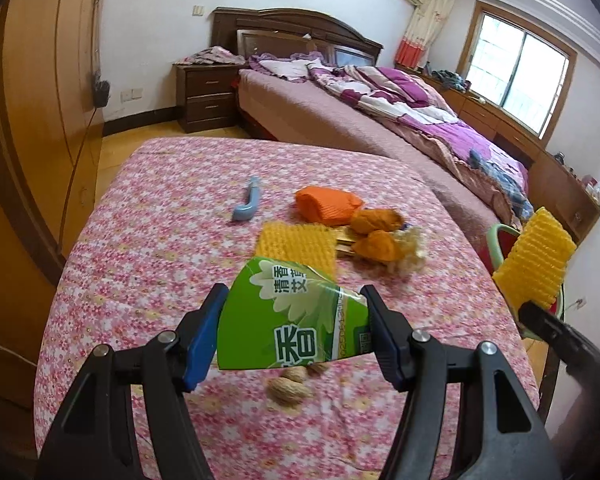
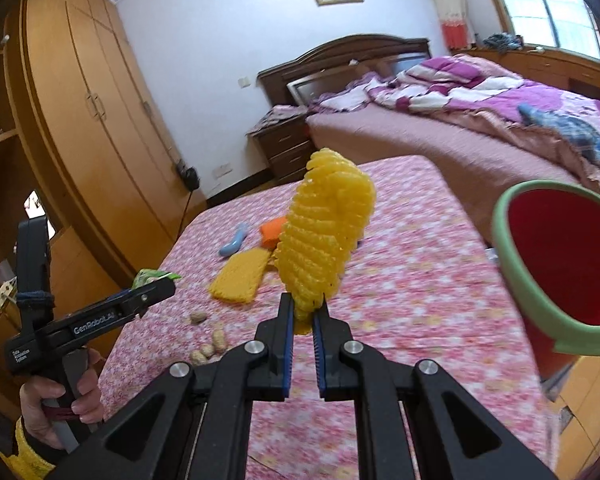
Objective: Collect trash
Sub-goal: 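Carry wrapper and foam net over the red bucket and open both grippers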
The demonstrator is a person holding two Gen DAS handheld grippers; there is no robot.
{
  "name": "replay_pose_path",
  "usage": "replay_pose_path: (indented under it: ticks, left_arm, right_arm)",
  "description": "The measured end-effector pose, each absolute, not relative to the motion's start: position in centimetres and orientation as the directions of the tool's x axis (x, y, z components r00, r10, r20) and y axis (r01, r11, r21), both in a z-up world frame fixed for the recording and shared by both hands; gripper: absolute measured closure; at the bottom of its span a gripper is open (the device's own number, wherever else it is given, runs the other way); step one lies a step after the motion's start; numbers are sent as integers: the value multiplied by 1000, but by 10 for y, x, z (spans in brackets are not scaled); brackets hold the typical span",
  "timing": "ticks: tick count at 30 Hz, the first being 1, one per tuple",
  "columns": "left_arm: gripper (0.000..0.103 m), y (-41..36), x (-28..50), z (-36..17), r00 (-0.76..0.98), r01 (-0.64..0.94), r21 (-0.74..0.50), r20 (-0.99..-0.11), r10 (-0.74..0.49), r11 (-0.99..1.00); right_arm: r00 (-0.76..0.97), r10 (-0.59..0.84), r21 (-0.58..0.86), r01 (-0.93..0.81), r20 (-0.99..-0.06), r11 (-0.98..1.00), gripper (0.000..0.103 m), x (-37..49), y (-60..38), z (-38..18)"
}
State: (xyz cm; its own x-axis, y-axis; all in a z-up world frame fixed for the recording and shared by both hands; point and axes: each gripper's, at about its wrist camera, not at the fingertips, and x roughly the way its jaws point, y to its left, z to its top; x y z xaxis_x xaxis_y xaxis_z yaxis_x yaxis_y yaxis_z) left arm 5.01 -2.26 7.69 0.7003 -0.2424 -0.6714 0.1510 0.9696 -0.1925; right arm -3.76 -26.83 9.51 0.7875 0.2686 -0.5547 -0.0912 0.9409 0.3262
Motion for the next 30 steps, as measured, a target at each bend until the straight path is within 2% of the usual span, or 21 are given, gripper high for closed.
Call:
replay_pose_path:
  ticks: [16, 30]
  left_arm:
    - [36, -115, 56, 99, 684, 330, -115, -654, -321, 937]
    - [36, -234, 83, 80, 560, 508, -119, -707, -432, 853]
  right_arm:
    - [827, 110, 337, 100, -551, 936, 93, -53, -359, 99]
    - [793, -43, 321, 295, -607, 900, 93, -50, -450, 70]
